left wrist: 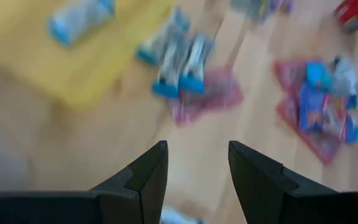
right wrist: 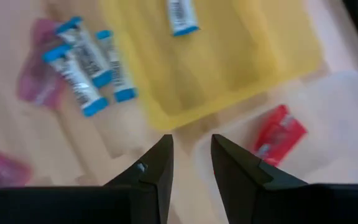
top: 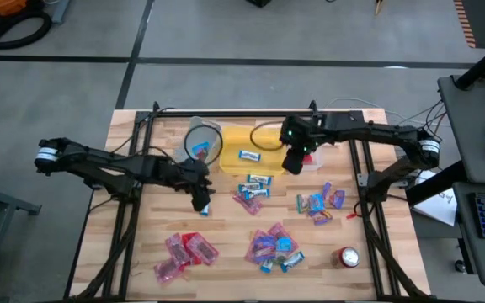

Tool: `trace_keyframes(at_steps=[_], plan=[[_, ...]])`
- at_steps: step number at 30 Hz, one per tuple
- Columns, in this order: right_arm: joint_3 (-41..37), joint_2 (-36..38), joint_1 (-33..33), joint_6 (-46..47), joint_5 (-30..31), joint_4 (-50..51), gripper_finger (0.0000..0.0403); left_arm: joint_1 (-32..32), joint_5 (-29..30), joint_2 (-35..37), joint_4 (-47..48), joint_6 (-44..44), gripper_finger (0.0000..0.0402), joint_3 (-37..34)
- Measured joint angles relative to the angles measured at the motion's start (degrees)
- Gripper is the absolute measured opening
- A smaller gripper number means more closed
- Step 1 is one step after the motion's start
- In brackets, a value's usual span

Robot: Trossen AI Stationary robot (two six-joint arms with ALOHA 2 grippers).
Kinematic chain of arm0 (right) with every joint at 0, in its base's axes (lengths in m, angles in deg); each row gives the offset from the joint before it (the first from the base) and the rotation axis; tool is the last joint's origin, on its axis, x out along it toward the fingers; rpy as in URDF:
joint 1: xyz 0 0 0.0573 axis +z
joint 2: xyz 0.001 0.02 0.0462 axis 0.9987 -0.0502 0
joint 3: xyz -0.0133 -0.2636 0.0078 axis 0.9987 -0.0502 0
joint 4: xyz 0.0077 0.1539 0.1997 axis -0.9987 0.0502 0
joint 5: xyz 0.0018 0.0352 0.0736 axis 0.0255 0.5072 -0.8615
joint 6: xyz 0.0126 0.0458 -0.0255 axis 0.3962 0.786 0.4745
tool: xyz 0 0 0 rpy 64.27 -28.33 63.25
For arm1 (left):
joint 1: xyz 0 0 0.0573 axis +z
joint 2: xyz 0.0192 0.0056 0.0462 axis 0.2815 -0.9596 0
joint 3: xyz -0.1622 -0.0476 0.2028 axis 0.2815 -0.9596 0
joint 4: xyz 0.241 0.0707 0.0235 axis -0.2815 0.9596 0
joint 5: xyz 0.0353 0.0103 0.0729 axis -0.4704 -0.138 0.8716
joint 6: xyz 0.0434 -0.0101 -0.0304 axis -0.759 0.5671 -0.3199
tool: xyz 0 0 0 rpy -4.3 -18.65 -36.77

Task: Sort candy
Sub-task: Put the white chocolate into the yellow bin

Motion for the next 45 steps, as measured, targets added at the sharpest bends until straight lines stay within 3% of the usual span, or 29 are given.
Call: trace_keyframes(at_steps=[8,11,18,30,39,45], plan=[[0.0,1.1,13.56,7.93,0.02,-1.41,0.012,-3.88,-0.1,-4.72,9.72,15.3,0.0153,-0.02],[0.0,1.18,18.14,10.05,0.35,-2.21,0.0137,-4.69,3.14,-6.68,9.7,20.73,0.0152,0.05],[0.0,2.01,24.83,14.37,5.65,-2.43,0.017,-5.32,3.61,-12.82,9.75,23.96,0.0152,1.63],[-0.02,3.01,26.41,14.21,7.7,-2.21,0.0173,-5.33,4.24,-25.13,10.59,23.65,0.0152,5.67],[-0.13,2.99,26.41,14.01,7.7,-2.3,0.0173,-5.6,6.76,-28.41,10.72,25.9,0.015,5.79],[-0.31,2.99,26.41,14.01,7.72,-2.32,0.0173,-6.12,6.67,-28.0,11.29,25.4,0.0095,5.59]])
